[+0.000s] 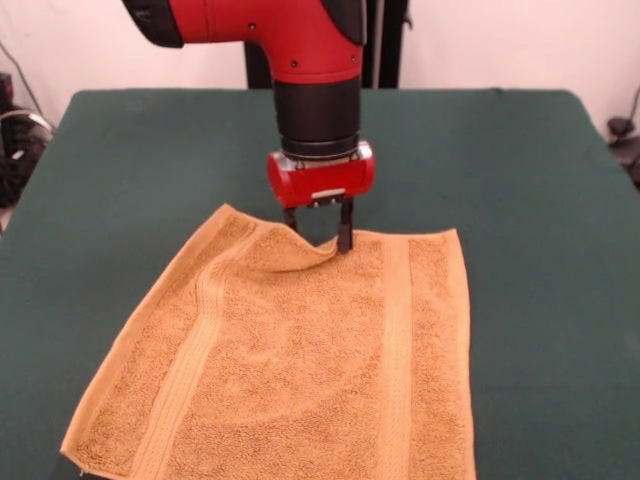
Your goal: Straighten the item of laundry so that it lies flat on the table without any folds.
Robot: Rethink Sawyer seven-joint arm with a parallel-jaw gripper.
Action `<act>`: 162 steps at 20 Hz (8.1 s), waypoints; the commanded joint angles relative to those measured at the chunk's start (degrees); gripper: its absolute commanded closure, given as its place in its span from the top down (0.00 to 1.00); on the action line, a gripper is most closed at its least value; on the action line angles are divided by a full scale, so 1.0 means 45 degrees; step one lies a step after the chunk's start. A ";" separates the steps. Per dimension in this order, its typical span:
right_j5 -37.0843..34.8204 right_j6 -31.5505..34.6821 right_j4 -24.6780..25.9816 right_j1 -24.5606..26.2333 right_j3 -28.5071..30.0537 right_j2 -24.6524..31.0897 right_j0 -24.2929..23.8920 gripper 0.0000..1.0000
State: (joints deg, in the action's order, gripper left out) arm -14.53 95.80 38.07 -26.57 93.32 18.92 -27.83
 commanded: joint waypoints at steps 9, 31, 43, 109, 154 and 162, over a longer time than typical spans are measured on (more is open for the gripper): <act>-0.3237 -0.4303 0.0891 -0.0467 0.1496 0.2606 -0.1297 1.00; -0.2920 -0.3520 0.2697 0.0504 0.1078 0.3150 -0.1942 1.00; -0.4590 -0.4700 0.2757 0.0239 0.1224 0.2954 -0.2046 1.00; -0.7320 -0.5310 -0.0630 -0.3736 0.2571 0.4439 -0.3048 1.00; -0.5287 -0.2386 -0.4133 -0.3551 0.1127 0.1179 -0.1159 1.00; -0.6082 -0.2668 -0.4685 -0.4112 0.1209 0.1194 -0.1175 1.00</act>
State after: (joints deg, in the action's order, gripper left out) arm -39.52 75.41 20.48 -45.88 97.91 24.34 -34.70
